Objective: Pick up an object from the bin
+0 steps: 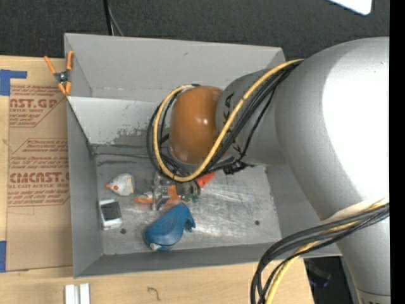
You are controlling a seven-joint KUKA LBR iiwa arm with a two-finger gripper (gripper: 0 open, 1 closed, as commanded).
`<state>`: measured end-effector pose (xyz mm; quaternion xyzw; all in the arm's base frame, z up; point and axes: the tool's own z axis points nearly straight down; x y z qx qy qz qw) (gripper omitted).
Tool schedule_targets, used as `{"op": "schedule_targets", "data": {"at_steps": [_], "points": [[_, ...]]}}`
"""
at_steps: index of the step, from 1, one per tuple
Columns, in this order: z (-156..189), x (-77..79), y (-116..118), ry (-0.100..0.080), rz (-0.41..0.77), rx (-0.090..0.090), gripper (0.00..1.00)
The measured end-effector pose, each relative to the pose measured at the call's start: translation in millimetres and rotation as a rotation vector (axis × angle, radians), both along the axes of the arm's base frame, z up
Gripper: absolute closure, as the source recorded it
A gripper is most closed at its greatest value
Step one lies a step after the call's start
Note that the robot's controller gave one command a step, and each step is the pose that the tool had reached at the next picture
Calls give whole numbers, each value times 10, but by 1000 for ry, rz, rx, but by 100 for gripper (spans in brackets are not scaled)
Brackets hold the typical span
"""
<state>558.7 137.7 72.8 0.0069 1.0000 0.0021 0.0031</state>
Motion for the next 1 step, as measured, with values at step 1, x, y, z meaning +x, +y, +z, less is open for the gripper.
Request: {"op": "schedule_targets", "data": {"at_steps": [1], "points": [[1318, 35, -56, 2, 50, -3, 100]]}}
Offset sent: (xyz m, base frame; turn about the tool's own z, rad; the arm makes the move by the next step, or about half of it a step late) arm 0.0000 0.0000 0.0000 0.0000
